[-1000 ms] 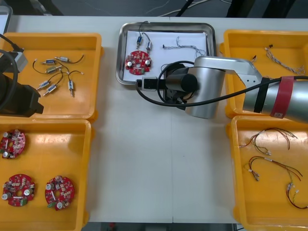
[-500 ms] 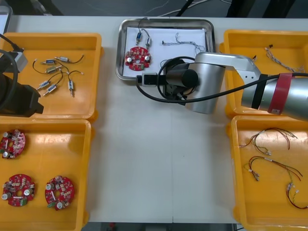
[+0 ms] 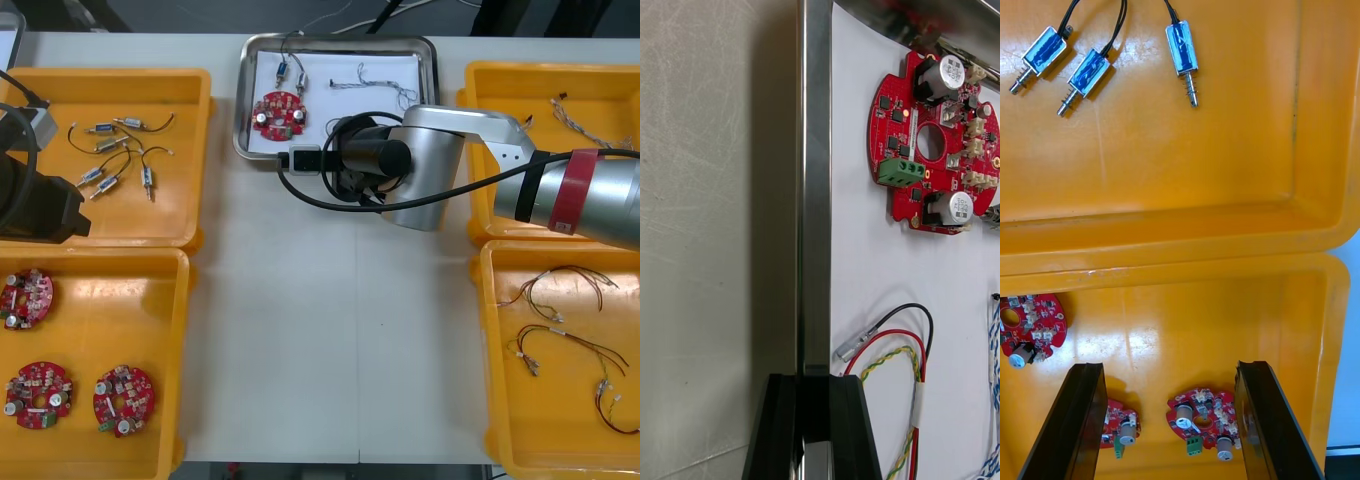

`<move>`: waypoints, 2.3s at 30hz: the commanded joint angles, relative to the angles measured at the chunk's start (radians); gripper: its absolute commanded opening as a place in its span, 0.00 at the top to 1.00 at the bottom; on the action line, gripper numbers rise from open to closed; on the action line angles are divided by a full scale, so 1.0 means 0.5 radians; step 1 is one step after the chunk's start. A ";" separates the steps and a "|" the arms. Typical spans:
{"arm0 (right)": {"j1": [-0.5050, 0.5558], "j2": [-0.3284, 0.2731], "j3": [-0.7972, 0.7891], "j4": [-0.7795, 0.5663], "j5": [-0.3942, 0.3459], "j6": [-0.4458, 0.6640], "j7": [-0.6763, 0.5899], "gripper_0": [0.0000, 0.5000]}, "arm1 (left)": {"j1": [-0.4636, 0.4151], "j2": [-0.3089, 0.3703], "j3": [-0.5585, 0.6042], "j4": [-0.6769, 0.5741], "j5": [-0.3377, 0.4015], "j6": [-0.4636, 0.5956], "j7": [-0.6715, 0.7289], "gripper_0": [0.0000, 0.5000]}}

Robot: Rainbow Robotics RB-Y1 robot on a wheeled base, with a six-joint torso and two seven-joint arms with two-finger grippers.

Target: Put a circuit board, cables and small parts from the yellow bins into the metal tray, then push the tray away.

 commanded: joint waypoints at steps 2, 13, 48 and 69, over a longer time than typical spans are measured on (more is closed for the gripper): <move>-0.116 0.035 -0.062 0.001 0.013 -0.036 0.078 1.00 | 0.026 -0.027 0.058 -0.055 -0.018 0.019 -0.055 0.00; -0.113 0.026 -0.065 0.004 0.013 -0.036 0.103 0.00 | 0.026 -0.027 0.058 -0.055 -0.018 0.019 -0.055 0.00; -0.110 -0.235 -0.178 -0.865 -0.331 1.031 0.035 0.00 | 0.026 -0.027 0.058 -0.055 -0.018 0.019 -0.055 0.00; 0.427 -0.523 -1.059 -1.487 -0.800 1.792 -0.594 0.00 | 0.026 -0.027 0.058 -0.055 -0.018 0.019 -0.055 0.00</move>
